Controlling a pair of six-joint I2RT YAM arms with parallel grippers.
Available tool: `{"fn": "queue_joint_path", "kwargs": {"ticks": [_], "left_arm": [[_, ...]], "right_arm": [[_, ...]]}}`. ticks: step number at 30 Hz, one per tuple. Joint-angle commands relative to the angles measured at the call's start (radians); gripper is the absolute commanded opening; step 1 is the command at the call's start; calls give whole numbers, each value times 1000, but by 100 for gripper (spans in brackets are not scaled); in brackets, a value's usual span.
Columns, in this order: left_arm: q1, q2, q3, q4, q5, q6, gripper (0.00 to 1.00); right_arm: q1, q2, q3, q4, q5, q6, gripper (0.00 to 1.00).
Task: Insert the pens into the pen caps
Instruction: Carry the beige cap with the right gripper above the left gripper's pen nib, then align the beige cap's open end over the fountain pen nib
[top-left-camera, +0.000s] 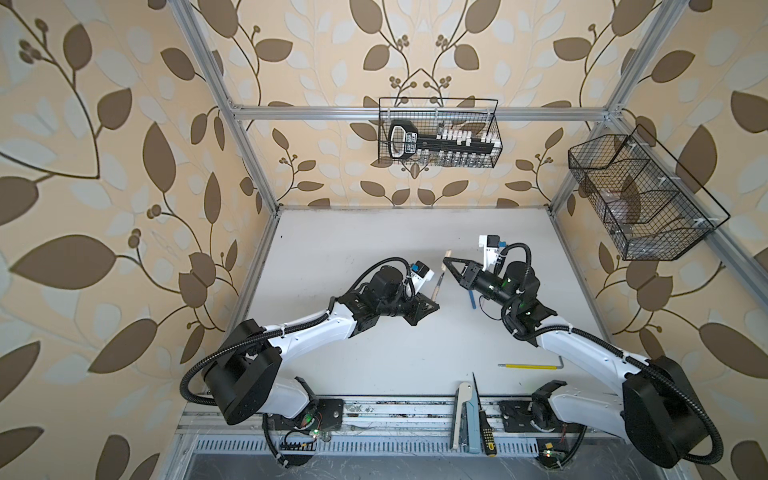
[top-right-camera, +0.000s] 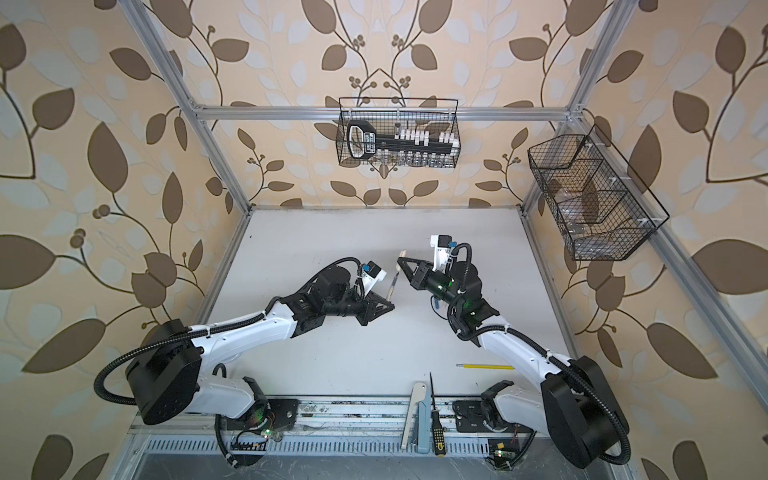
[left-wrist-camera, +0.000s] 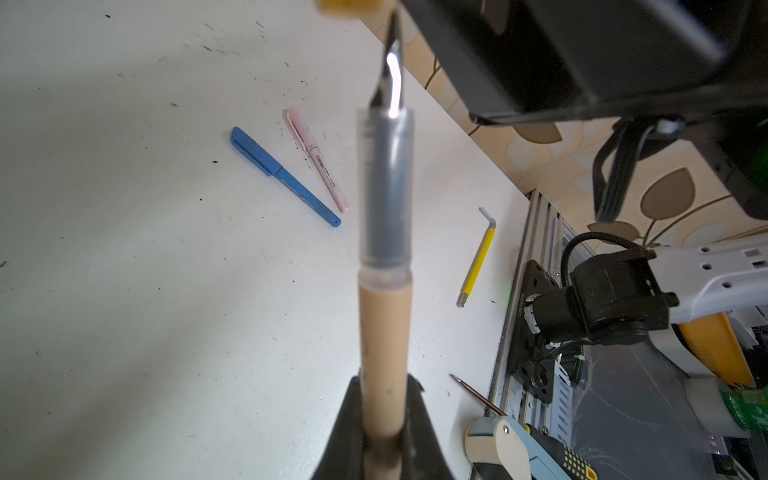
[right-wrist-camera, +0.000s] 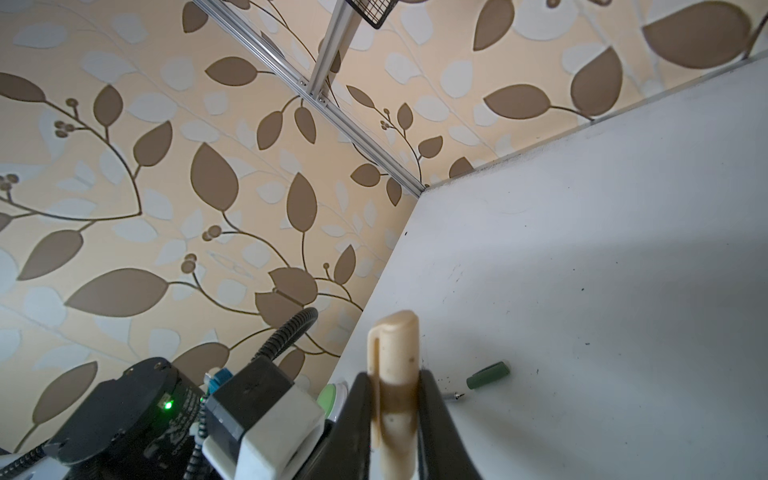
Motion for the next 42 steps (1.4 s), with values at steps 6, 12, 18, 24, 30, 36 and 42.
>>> {"fn": "queue_joint_path", "kwargs": {"ticks": [6,12,18,24,30,36,42], "left_arm": [[-8,-22,35,25,10,10,0],[-8,-25,42,25,8,11,0],[-8,-28,42,13,14,14,0],[-10,-29,40,13,14,15,0],[-9,-27,38,14,14,15,0],[-9,-29,36,14,11,15,0],[-10,-24,36,14,11,14,0]], "right_arm": [[16,-18,-29,15,6,-8,19],[12,-43,-43,22,31,-5,18],[-9,-60,-9,23,28,-22,18],[-4,-61,2,43,23,-27,18],[10,-62,-1,47,18,-34,18],[17,-61,-1,45,17,-40,18],[13,-74,3,44,28,-42,18]]}}
